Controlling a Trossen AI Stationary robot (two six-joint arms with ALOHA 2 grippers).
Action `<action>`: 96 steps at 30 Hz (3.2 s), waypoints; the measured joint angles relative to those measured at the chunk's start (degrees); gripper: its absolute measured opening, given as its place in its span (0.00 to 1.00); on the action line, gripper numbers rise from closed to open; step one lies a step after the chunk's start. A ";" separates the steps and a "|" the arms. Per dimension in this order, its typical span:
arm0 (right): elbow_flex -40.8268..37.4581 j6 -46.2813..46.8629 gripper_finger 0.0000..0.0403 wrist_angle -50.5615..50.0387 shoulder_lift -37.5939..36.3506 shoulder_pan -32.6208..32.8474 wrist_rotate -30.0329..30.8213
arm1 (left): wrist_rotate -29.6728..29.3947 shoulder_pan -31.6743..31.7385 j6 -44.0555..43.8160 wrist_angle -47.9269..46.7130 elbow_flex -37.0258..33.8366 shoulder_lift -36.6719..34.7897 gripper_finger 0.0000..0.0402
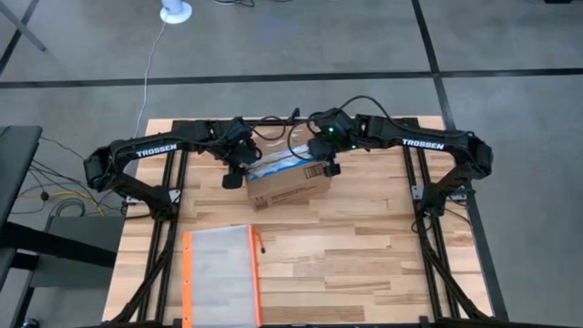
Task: Unpack boxes
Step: Open the cardboard box with the silver cutter
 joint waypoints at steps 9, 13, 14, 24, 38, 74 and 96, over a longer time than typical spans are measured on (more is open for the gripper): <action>-0.29 -1.00 0.15 -3.62 -5.06 -0.54 5.03 | -0.04 0.00 0.06 0.20 0.09 -0.04 0.40; -0.33 1.08 0.15 -3.25 -6.71 -0.39 5.45 | -0.05 0.00 -0.08 0.48 0.08 -0.04 0.40; -0.38 2.09 0.15 -2.31 -7.23 -0.17 5.65 | -0.07 0.00 -0.25 0.47 0.07 -0.04 0.40; 1.48 11.14 0.15 -1.06 -12.65 0.62 5.92 | -0.48 -0.02 -1.64 -0.85 0.11 0.00 0.40; 1.64 31.33 0.15 0.12 -19.07 1.94 -3.48 | -0.50 -0.09 -2.44 -2.55 0.00 0.03 0.40; -8.69 47.14 0.15 -22.69 -21.94 22.36 -11.73 | -0.90 -7.13 -18.00 4.45 14.95 -0.28 0.40; -35.67 76.54 0.15 14.99 -21.90 48.68 26.82 | -10.95 -20.53 -31.81 6.25 14.67 -0.28 0.40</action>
